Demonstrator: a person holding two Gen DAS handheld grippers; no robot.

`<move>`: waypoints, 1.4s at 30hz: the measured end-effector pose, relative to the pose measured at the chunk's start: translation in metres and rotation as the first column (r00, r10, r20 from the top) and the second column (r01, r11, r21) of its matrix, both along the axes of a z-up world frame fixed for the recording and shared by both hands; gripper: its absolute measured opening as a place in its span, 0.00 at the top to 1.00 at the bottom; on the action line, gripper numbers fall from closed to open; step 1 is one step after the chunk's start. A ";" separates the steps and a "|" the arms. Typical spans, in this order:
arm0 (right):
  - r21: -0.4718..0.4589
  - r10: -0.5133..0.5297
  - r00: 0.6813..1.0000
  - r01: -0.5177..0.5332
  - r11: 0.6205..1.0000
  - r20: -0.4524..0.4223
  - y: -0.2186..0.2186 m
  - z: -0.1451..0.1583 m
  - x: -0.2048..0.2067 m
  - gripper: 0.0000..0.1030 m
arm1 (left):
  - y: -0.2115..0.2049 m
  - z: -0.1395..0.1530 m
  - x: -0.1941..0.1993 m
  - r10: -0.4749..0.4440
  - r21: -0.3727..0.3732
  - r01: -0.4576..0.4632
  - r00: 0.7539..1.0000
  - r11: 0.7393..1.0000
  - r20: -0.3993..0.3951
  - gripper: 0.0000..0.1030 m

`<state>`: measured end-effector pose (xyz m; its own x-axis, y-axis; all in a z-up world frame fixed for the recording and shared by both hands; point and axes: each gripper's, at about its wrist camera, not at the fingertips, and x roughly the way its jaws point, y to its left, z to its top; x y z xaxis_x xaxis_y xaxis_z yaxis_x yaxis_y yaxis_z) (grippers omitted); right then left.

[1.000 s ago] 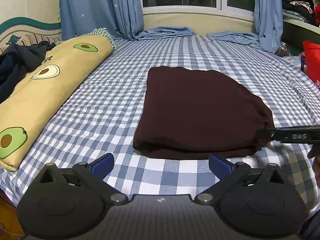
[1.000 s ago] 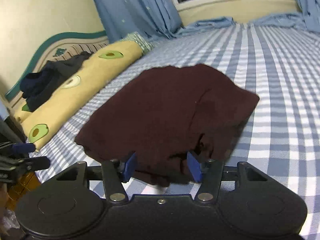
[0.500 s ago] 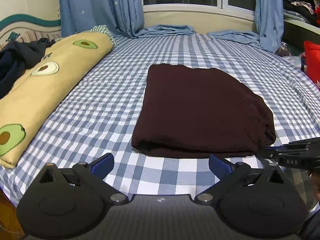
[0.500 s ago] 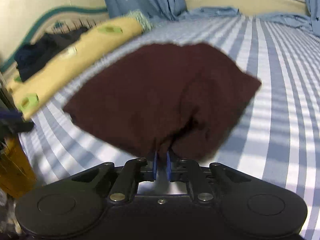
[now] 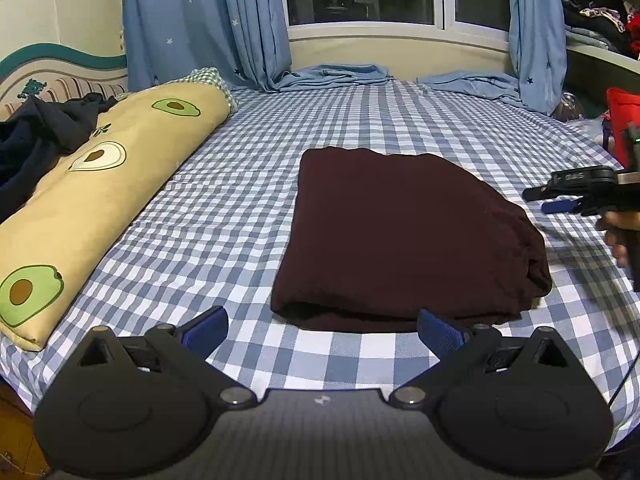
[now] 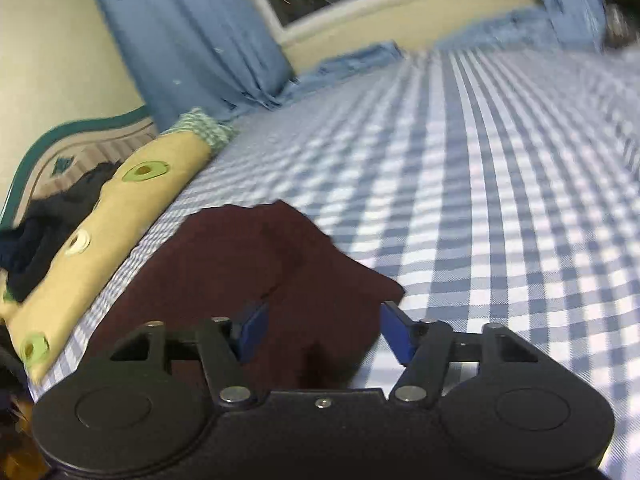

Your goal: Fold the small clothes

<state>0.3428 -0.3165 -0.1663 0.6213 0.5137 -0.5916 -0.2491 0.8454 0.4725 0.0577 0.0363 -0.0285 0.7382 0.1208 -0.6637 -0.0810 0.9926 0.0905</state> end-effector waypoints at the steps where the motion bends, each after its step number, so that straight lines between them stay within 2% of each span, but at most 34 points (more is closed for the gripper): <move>1: 0.010 -0.003 1.000 0.003 1.000 -0.025 -0.001 -0.006 0.008 0.42 | 0.001 0.000 0.000 0.005 0.005 -0.005 1.000 1.000 0.000 0.01; 5: 0.122 0.009 0.992 0.007 0.992 -0.124 -0.002 -0.037 0.031 0.46 | 0.008 0.001 0.002 0.025 0.008 -0.025 1.000 1.000 -0.005 0.01; 7: 0.198 -0.004 0.993 0.028 0.980 -0.120 -0.004 -0.045 0.038 0.47 | 0.012 0.001 0.003 0.034 0.002 -0.034 0.999 0.999 -0.007 0.01; 9: 0.220 -0.032 0.993 0.056 0.974 -0.110 -0.007 -0.048 0.046 0.67 | 0.014 0.002 0.003 0.042 0.006 -0.042 0.999 0.999 -0.003 0.01; 12: 0.231 -0.022 0.995 0.044 0.972 -0.098 -0.012 -0.049 0.056 0.85 | 0.016 0.002 0.004 0.047 0.004 -0.047 0.999 0.999 -0.004 0.01; 15: 0.226 -0.025 0.999 0.033 0.974 -0.039 -0.017 -0.039 0.048 0.88 | 0.016 0.001 0.005 0.050 0.004 -0.050 0.999 0.999 -0.008 0.01; 17: 0.293 -0.052 0.999 0.047 0.955 0.009 -0.028 -0.030 0.047 0.88 | 0.016 0.000 0.007 0.049 0.006 -0.049 0.999 0.999 -0.010 0.01; 19: 0.327 -0.080 0.997 0.074 0.942 0.005 -0.035 -0.032 0.050 0.89 | 0.014 0.000 0.008 0.044 0.010 -0.044 0.999 0.999 -0.011 0.01; 22: 0.254 -0.084 0.994 0.100 0.962 -0.073 -0.037 -0.048 0.060 0.89 | 0.010 0.003 0.006 0.028 0.018 -0.028 1.000 0.999 -0.001 0.01; 25: 0.255 -0.091 0.991 0.113 0.960 -0.098 -0.040 -0.056 0.060 0.86 | 0.007 0.007 0.002 0.021 0.042 -0.022 1.000 0.999 0.011 0.01; 27: 0.227 -0.121 0.989 0.138 0.964 -0.086 -0.044 -0.050 0.054 0.72 | 0.007 0.009 0.001 0.019 0.052 -0.020 1.000 0.998 0.015 0.01; 28: 0.185 -0.134 0.989 0.144 0.972 -0.067 -0.044 -0.045 0.047 0.70 | 0.007 0.009 0.000 0.020 0.052 -0.021 1.000 0.998 0.017 0.01; 29: 0.103 -0.134 0.990 0.137 0.985 -0.034 -0.041 -0.036 0.038 0.69 | 0.007 0.010 0.000 0.021 0.050 -0.022 1.000 0.999 0.019 0.01; 31: -0.099 -0.112 0.992 0.118 0.988 0.065 -0.031 -0.017 0.012 0.71 | 0.008 0.010 0.000 0.024 0.040 -0.025 1.000 0.999 0.019 0.01; 33: -0.189 -0.063 0.990 0.087 0.978 0.129 -0.017 -0.002 -0.014 0.71 | 0.007 0.010 0.001 0.020 0.036 -0.021 1.000 0.999 0.015 0.01; 36: -0.217 0.076 0.981 -0.036 0.976 0.180 0.008 0.015 -0.054 0.71 | 0.003 0.011 0.002 0.008 0.044 -0.008 1.000 0.999 0.017 0.01; 39: -0.330 0.213 0.960 -0.145 0.933 0.179 0.048 0.019 -0.083 0.71 | -0.001 0.012 0.001 0.000 0.050 -0.001 1.000 0.999 0.025 0.01; 42: -0.415 0.289 0.944 -0.201 0.887 0.160 0.076 0.006 -0.101 0.74 | -0.001 0.014 -0.002 0.004 0.046 -0.005 0.999 0.999 0.033 0.01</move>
